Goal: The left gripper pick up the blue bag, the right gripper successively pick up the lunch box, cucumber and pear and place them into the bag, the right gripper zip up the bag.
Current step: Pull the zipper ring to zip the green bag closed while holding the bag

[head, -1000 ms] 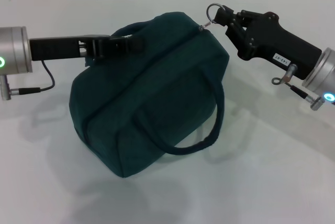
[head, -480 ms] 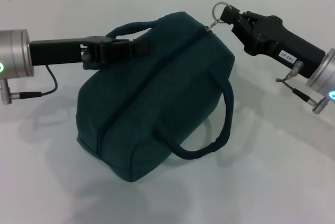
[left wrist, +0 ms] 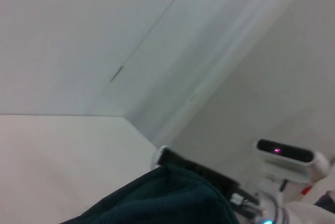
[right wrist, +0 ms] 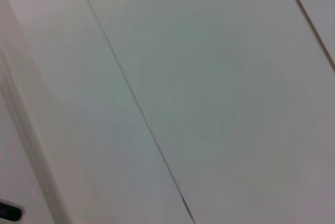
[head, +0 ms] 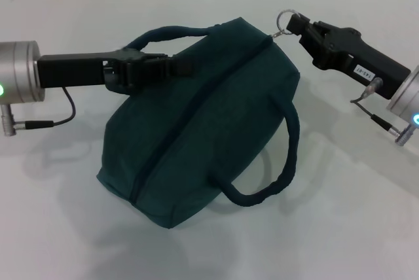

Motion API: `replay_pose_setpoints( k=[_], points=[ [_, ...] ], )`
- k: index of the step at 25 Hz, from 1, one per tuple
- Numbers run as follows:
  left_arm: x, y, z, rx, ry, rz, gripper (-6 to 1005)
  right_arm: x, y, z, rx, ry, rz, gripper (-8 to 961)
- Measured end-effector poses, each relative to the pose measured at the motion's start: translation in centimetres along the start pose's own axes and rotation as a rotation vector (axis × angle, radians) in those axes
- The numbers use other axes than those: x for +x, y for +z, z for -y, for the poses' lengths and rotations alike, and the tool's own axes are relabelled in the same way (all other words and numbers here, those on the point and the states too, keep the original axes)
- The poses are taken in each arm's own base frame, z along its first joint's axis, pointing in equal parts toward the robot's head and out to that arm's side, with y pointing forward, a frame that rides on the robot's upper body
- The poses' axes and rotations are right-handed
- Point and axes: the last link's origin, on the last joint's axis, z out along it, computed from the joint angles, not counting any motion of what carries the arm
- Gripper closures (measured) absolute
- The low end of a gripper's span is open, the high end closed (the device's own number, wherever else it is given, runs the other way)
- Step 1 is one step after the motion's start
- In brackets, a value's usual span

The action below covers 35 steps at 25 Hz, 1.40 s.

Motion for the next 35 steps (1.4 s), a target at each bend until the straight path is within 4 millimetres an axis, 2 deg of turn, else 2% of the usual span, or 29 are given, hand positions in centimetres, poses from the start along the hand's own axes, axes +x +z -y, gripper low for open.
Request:
replay_pose_setpoints(
  k=[7,20,25,32,35],
  points=[
    [0.3,0.0,-0.7,-0.050,0.021,-0.025,950,0.8,0.1,0.5,0.039,0.010,-0.049,949],
    [0.4,0.2,-0.9,-0.065,0.020,-0.033,949,1.0,0.5,0.2,0.021,0.016,-0.069,875],
    [0.6,0.5,-1.1,-0.075,0.024,-0.046,949,1.0,-0.2,-0.2,-0.003,0.024,-0.051,846],
    [1.1,0.9,-1.3,-0.091,0.035,-0.079,950,1.3,-1.8,0.5,0.033,0.052,-0.050,806],
    [1.2,1.1,-1.3,-0.094,0.035,-0.092,943,1.6,-3.0,0.9,0.048,0.064,-0.050,685]
  ],
)
